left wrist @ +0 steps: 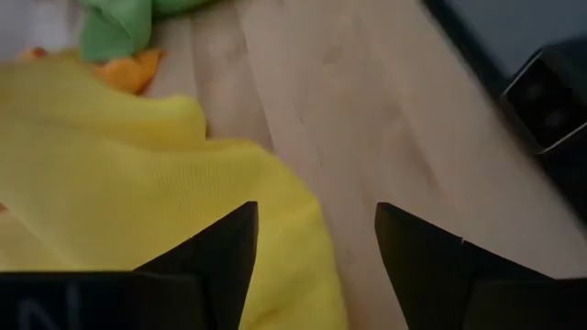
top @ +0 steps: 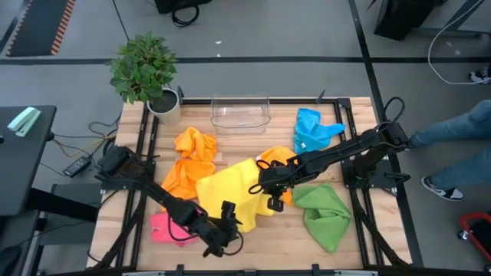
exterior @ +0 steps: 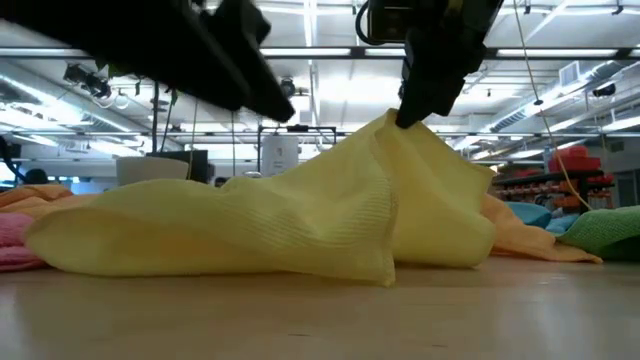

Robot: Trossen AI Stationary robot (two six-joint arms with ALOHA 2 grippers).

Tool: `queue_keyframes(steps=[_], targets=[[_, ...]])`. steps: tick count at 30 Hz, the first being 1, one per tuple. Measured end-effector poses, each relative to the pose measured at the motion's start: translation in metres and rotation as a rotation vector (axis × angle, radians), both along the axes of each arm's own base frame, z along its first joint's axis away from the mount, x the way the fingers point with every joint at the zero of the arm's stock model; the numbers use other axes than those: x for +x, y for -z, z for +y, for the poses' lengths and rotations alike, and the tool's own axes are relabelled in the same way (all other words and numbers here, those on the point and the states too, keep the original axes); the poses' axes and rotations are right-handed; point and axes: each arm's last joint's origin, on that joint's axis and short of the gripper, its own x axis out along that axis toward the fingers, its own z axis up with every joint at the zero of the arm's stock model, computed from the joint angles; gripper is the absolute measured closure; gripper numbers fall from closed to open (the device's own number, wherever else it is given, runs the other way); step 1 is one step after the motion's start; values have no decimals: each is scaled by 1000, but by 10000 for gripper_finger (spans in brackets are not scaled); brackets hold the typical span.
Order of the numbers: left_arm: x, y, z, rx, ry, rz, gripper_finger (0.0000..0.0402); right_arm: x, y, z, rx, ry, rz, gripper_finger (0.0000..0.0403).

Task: Fold microfiber towels
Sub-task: Fold the yellow microfiber cloth

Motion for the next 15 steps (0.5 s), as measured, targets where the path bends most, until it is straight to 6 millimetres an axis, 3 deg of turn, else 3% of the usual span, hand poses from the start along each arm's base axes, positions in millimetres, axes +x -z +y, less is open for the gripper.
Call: queue_keyframes(steps=[7,15], targets=[[2,28,-6,-1,46,82,137,0,0,0,-5,-6,3,403],[3,53,-8,15,25,153,157,0,0,0,7,13,7,403]])
